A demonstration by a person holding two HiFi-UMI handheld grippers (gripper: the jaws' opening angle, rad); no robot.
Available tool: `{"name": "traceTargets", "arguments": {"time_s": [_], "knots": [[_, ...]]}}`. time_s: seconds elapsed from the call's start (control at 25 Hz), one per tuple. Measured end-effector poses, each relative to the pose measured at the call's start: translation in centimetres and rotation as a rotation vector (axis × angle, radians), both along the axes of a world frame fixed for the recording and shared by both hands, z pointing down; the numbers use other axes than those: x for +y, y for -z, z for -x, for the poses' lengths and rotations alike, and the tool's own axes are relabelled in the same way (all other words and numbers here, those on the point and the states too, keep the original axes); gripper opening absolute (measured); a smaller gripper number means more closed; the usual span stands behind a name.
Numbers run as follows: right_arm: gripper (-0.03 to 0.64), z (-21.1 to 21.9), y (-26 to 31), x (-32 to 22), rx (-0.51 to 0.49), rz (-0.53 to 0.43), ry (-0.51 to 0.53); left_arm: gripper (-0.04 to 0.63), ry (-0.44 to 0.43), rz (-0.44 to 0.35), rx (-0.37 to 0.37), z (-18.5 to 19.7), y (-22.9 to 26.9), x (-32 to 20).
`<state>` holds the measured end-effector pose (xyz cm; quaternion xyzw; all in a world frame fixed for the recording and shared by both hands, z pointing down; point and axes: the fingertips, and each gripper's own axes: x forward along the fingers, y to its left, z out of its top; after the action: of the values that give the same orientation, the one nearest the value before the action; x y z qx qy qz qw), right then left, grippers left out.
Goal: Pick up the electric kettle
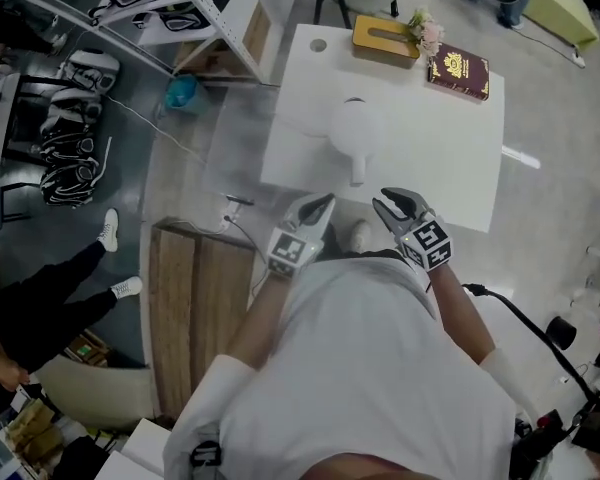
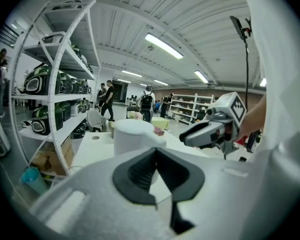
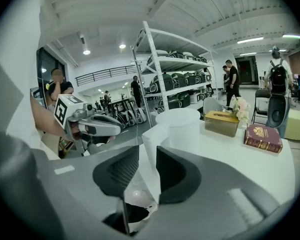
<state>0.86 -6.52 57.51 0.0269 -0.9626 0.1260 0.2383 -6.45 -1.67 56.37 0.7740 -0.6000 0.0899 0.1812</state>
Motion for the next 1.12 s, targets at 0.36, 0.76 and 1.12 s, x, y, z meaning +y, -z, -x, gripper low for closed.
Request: {"name": "traceTargets", "arguments": {"time_s": [0.36, 0.76, 1.12], "knots": [[0.169, 4.2, -4.3, -2.0, 0.138, -0.026, 0.110, 0.000, -0.074, 0.026, -0.022, 3.4, -1.6, -4.0], [0.184, 7.5, -6.6, -1.6, 0.145, -0.038, 0.224, 0.000, -0.023, 0.069, -0.019, 6.7, -3.2, -4.1], [0.174, 8.9, -7.8, -0.6, 0.136, -0.042, 0.367, 0.000, 0.053, 0.094, 0.004, 7.2, -3.0, -3.5]]}}
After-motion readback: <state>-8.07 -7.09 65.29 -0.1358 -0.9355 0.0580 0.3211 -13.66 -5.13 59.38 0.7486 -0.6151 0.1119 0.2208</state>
